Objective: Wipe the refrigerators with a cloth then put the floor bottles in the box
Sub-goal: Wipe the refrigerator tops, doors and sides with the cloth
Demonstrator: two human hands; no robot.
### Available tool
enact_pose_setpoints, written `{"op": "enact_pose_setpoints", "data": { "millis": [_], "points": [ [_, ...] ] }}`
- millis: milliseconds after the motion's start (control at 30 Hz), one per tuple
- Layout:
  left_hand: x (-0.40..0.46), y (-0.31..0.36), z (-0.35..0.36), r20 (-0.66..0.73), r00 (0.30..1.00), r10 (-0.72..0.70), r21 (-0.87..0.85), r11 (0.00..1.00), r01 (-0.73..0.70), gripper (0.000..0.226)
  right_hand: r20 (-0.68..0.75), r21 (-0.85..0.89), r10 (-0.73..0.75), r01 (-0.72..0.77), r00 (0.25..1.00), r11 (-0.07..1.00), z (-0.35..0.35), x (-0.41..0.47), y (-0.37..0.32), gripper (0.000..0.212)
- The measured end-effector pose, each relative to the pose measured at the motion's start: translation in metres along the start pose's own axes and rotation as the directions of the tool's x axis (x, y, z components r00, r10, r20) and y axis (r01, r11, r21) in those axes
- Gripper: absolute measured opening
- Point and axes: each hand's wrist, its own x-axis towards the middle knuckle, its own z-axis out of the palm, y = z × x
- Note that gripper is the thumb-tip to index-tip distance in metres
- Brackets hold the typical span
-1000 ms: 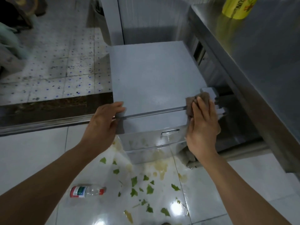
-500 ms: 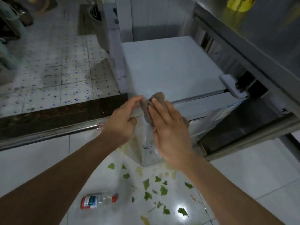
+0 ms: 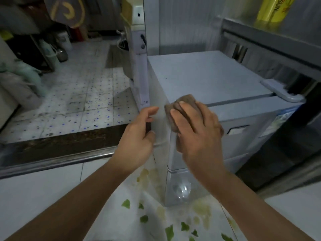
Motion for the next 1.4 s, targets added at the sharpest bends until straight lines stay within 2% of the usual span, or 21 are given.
{"op": "enact_pose_setpoints", "data": {
  "millis": [67,233,300,367,533,667,700,833,900,967,1033,1133,1200,1400],
  "points": [
    [0.0,-0.005,0.008,-0.049,0.997,0.067,0.001,0.998,-0.067,0.055,-0.062,-0.047,-0.049,0.046,0.997,0.998,0.008,-0.003,0.003,0.047],
    [0.002,-0.007,0.036,-0.207,0.953,0.22,-0.087,0.966,-0.242,0.048,-0.1,-0.257,-0.257,0.225,0.961,0.94,0.029,-0.017,0.019,0.062],
    [0.003,-0.011,0.042,-0.27,0.926,0.265,-0.069,0.954,-0.293,0.05,-0.112,-0.297,-0.29,0.246,0.951,0.923,0.035,-0.025,0.034,0.07],
    [0.002,-0.014,0.046,-0.302,0.901,0.311,0.005,0.946,-0.325,0.052,-0.151,-0.277,-0.235,0.187,0.96,0.942,0.036,-0.033,0.055,0.068],
    [-0.009,-0.005,0.057,-0.295,0.833,0.468,0.163,0.884,-0.438,0.053,-0.234,-0.142,0.029,-0.063,0.972,0.988,0.022,-0.049,0.113,0.061],
    [-0.01,0.0,0.065,-0.297,0.791,0.534,0.324,0.836,-0.443,0.05,-0.311,-0.016,0.253,-0.271,0.916,0.963,0.032,-0.051,0.093,0.065],
    [-0.01,0.0,0.066,-0.311,0.777,0.547,0.356,0.825,-0.438,0.049,-0.32,0.007,0.245,-0.257,0.915,0.966,0.04,-0.053,0.076,0.066],
    [-0.008,0.001,0.07,-0.341,0.718,0.607,0.426,0.781,-0.457,0.041,-0.26,-0.047,-0.054,0.043,0.964,0.998,0.071,-0.068,0.036,0.063],
    [-0.008,0.0,0.069,-0.341,0.724,0.599,0.425,0.785,-0.45,0.04,-0.26,-0.068,-0.073,0.057,0.963,0.996,0.066,-0.068,0.053,0.063],
    [-0.008,-0.001,0.069,-0.338,0.73,0.593,0.42,0.79,-0.447,0.043,-0.282,-0.061,-0.001,-0.017,0.959,0.998,0.058,-0.07,0.081,0.064],
    [-0.008,-0.003,0.072,-0.357,0.72,0.594,0.402,0.794,-0.456,0.044,-0.285,0.018,0.181,-0.184,0.941,0.983,0.051,-0.074,0.114,0.065],
    [-0.005,-0.004,0.081,-0.418,0.689,0.592,0.387,0.802,-0.454,0.043,-0.288,0.202,0.423,-0.378,0.859,0.904,0.039,-0.076,0.159,0.065],
    [-0.002,-0.006,0.086,-0.457,0.664,0.592,0.381,0.804,-0.456,0.043,-0.293,0.285,0.471,-0.394,0.832,0.874,0.032,-0.072,0.185,0.064],
    [0.006,-0.011,0.094,-0.511,0.612,0.603,0.377,0.797,-0.472,0.042,-0.304,0.398,0.467,-0.335,0.831,0.854,0.034,-0.07,0.226,0.065]
  ]
}}
